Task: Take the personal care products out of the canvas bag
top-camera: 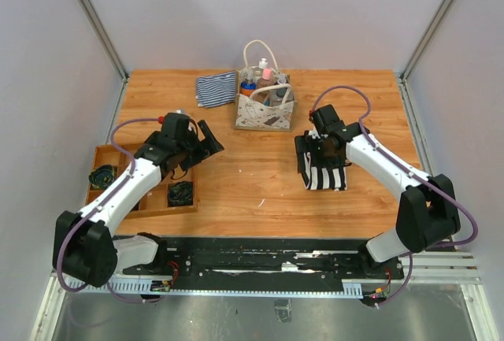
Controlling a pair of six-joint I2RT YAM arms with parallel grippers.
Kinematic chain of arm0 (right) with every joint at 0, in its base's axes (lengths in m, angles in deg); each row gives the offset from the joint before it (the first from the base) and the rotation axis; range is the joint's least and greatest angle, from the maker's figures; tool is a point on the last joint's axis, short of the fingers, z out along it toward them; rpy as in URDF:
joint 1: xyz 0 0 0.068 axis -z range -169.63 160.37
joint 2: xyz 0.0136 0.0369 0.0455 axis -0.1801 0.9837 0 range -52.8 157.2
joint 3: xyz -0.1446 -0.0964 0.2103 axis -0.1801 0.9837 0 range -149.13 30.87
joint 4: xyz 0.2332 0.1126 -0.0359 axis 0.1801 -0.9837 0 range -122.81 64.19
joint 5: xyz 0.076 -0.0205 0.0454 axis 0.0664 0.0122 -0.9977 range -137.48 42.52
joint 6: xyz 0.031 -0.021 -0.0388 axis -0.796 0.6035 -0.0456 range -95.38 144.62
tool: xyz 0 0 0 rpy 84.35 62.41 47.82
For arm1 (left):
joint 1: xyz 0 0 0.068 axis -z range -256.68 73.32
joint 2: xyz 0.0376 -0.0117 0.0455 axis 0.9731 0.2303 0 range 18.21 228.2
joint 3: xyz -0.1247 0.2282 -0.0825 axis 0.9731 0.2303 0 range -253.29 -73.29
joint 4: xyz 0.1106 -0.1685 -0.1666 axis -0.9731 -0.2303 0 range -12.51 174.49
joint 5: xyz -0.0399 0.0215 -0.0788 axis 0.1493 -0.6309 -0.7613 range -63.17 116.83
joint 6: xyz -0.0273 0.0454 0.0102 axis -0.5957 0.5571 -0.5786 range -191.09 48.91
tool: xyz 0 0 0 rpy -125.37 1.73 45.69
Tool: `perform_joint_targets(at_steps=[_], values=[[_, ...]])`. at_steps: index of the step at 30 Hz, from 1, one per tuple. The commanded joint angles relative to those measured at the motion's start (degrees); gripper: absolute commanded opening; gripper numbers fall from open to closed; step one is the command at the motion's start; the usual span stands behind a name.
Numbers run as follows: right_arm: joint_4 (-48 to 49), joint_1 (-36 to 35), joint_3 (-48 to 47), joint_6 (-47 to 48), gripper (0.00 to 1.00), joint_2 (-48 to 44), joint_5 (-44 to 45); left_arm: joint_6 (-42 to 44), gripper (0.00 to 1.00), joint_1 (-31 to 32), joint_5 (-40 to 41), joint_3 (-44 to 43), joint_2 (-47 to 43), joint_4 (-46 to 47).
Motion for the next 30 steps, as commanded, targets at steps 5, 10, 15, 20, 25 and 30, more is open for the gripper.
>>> perform_joint_targets(at_steps=[5,10,15,20,25,30], values=[[0.6,0.4,1.3,-1.4,0.98,0.3,-0.9,-0.3,1.00,1.4,-4.6,4.9,11.2,7.8],[1.1,0.4,1.4,-1.2,0.99,3.0,-0.9,-0.1,1.00,1.7,-2.8,5.8,16.1,6.4],[1.8,1.4,1.9,-3.3,0.98,6.6,-0.7,-0.1,1.00,1.7,1.2,7.9,13.6,4.6],[2.3,3.4,2.0,-4.7,0.98,9.0,0.4,1.1,1.00,1.6,2.6,10.2,12.1,2.9],[3.7,7.2,2.5,-6.6,0.98,11.0,1.4,0.5,1.00,1.7,2.4,12.2,9.7,2.4],[0.4,15.6,0.8,-10.4,0.98,15.4,3.0,0.8,1.00,1.6,4.2,11.9,5.3,0.8]])
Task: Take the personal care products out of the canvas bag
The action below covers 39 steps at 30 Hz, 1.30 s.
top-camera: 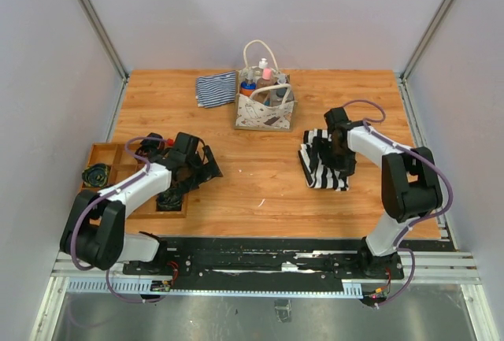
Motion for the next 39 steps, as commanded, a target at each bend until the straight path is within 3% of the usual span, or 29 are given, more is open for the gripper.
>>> perform_joint_targets(at_steps=[1,6,13,16,19,23,27,34,39], values=[[-5.1,8.0,-1.4,-5.0,0.98,4.2,3.7,0.7,1.00,-0.1,3.4,0.3,-4.1,-4.1],[-13.3,14.1,-4.0,-8.1,0.98,6.5,14.9,1.5,1.00,-0.6,6.4,0.2,-6.8,-6.2],[-33.9,15.4,-11.7,-21.4,0.98,7.2,46.5,2.6,1.00,-2.5,8.0,1.3,-9.5,-7.8],[-38.3,14.7,-14.5,-24.0,0.98,6.1,49.4,3.2,1.00,-2.7,8.2,1.3,-10.2,-8.2],[-30.9,10.5,-14.0,-17.5,0.98,2.8,44.6,3.4,1.00,-2.7,7.4,1.3,-10.3,-8.0],[-14.0,5.8,-9.1,-0.6,0.98,-1.5,24.3,4.0,1.00,-2.7,5.4,0.7,-9.5,-7.1],[-6.5,4.0,-6.6,4.8,0.98,-3.3,9.7,4.9,1.00,-2.7,4.9,0.0,-9.2,-7.6],[-6.2,5.6,-9.9,6.3,0.98,4.1,4.1,5.1,1.00,-2.7,3.4,-0.4,-9.4,-6.6],[-1.9,12.4,-8.8,6.0,0.98,9.5,-3.5,6.3,1.00,-2.7,4.8,-5.5,-7.1,-7.9]])
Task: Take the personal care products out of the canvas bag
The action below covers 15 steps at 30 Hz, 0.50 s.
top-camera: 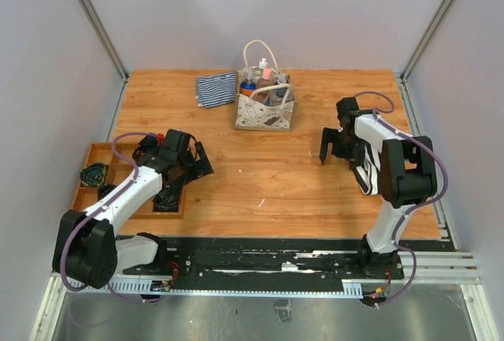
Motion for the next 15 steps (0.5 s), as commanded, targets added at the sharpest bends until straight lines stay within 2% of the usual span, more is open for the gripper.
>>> perform_joint_targets(at_steps=[1,9,13,15], values=[[2.2,6.9,-0.1,1.2,0.98,4.0,-6.6,2.1,1.00,-0.5,0.3,-6.6,2.9,-0.8],[-2.7,19.1,4.5,-0.2,0.98,0.0,6.3,4.7,0.99,-0.5,0.6,-22.1,11.9,-0.6],[-6.2,21.3,3.8,-1.5,0.98,-2.2,15.3,6.7,1.00,-0.6,2.0,-33.7,21.6,-1.9],[-6.5,20.9,3.7,-1.4,0.98,-4.3,15.7,6.8,1.00,-1.1,2.8,-40.6,27.9,-2.8]])
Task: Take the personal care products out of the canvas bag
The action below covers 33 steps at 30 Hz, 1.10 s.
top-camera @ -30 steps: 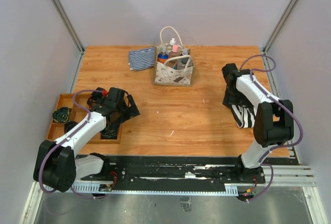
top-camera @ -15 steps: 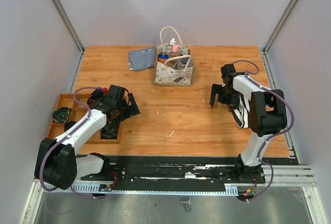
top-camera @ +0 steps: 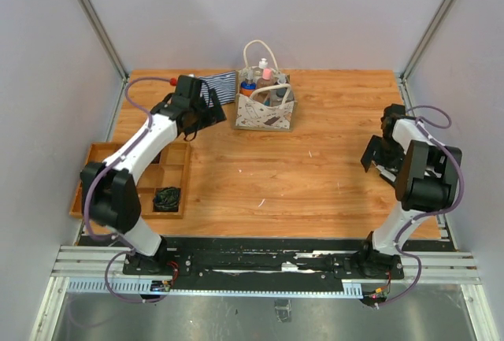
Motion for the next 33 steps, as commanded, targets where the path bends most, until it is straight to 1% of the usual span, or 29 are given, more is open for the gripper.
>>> perform_joint_targets(at_steps=[1,5,8,9,10,12,14,17,19,22,24,26,28,31,33], values=[[-3.9,-0.6,0.5,-0.9,0.98,-6.2,7.4,1.8,1.00,-1.6,2.2,-14.0,11.7,-1.6],[-2.9,-4.2,1.7,0.4,0.98,-13.6,3.7,-2.2,1.00,-3.2,2.6,-32.9,26.2,-7.1],[-3.2,-6.7,2.2,1.2,0.98,-18.7,1.2,-3.5,1.00,-3.5,5.4,-52.1,38.6,-14.2],[-3.3,-7.2,2.3,1.5,0.98,-20.2,0.0,-3.9,1.00,-3.6,6.6,-59.2,44.1,-16.7],[-3.4,-7.6,2.6,1.8,0.98,-21.7,-1.6,-3.9,0.99,-3.5,7.5,-64.3,46.5,-18.1],[-4.1,-8.3,2.6,2.0,0.98,-24.4,-3.0,-3.2,0.99,-3.4,6.6,-69.8,51.7,-17.3],[-4.3,-9.0,2.9,2.5,0.99,-27.2,-4.8,-3.4,1.00,-3.4,7.0,-70.9,53.8,-15.7],[-3.7,-9.4,3.1,3.0,0.98,-30.2,-7.1,-4.4,1.00,-3.3,5.9,-69.7,55.8,-12.6],[-2.4,-9.5,2.8,3.6,0.98,-30.7,-9.4,-4.9,1.00,-3.3,4.3,-69.8,57.3,-11.0],[0.6,-10.6,2.2,5.0,0.98,-30.1,-15.3,-5.2,1.00,-3.0,2.2,-70.1,59.2,-7.8],[2.8,-12.9,1.3,6.6,0.98,-29.3,-19.9,-4.3,0.99,-2.6,0.7,-70.6,60.2,-5.1],[6.6,-16.5,1.0,7.7,0.99,-28.9,-22.0,-3.1,1.00,-1.8,2.4,-72.7,61.6,-4.6],[11.4,-20.1,0.6,8.3,0.99,-28.0,-24.9,-2.3,1.00,-1.3,2.8,-72.6,62.2,-2.4],[20.0,-25.3,-0.1,9.4,0.98,-25.6,-24.6,-3.5,1.00,-1.3,3.5,-72.5,63.5,-1.9],[23.3,-27.4,-2.5,10.9,0.98,-22.0,-23.9,-4.1,1.00,-1.4,5.0,-73.0,64.8,-3.2]])
